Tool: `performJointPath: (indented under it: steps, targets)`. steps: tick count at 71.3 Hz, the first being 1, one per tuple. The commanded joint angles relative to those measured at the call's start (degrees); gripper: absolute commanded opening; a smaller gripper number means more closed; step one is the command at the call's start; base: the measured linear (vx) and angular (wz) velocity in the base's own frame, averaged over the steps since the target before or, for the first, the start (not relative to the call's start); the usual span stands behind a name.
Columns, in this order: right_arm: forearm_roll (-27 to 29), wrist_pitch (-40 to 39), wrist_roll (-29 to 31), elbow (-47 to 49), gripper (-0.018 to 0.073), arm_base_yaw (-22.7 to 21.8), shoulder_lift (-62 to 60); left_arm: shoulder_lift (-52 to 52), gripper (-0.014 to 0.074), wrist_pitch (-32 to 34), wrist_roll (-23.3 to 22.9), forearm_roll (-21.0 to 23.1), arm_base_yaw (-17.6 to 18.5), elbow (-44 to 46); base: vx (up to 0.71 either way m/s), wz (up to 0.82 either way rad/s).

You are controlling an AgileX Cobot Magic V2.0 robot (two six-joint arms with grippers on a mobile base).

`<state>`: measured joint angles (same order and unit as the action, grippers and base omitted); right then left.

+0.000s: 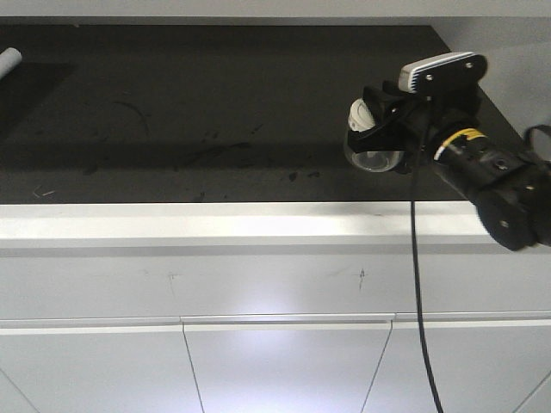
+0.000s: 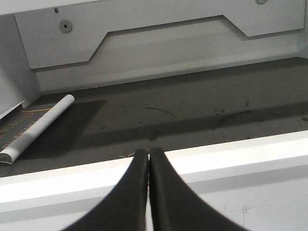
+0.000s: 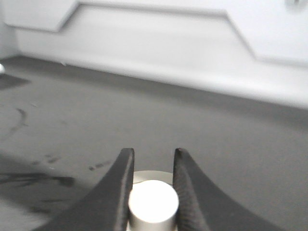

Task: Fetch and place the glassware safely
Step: 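Lift the jar with the right gripper and pull it out of the hood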

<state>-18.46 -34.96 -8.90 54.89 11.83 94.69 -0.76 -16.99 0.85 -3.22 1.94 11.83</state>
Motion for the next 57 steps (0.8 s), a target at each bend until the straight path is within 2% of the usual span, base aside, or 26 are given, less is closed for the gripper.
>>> performJointPath:
  steps: [1,8,23,38,44,57]
  targets:
    - [-2.62,-5.79,-2.60,-1.76,-0.0004,-0.11,-7.89,0.50,-0.0007,3.84,-0.43,0.31,0.09,1.37,0.00,0.00]
    - [-5.15,-5.24,-7.56,-6.39,-0.0004,-0.11,-13.00,0.50,-0.0007,3.84,-0.43,0.31,0.09,1.37,0.00,0.00]
    - [-12.23,-5.16,-12.29,-15.03,-0.0004,-0.11,-21.47,0.50,-0.0007,3.84,-0.43,0.31,0.09,1.37,0.00,0.00]
    - [-17.96,-4.66,-16.76,-18.93,-0.0002,0.17,-27.14,0.50,-0.0007,3.84,-0.43,0.31,0.09,1.37,0.00,0.00]
    - [-19.26,-2.51,-17.17,-18.93,-0.0002,2.66,-28.37,0.50,-0.0007,3.89,-0.43,0.31,0.09,1.37,0.00,0.00]
    - [-19.78,0.94,-17.17,-18.93,-0.0002,13.17,-29.11,0.50,-0.0007,3.89,-0.43,0.31,0.09,1.37,0.00,0.00]
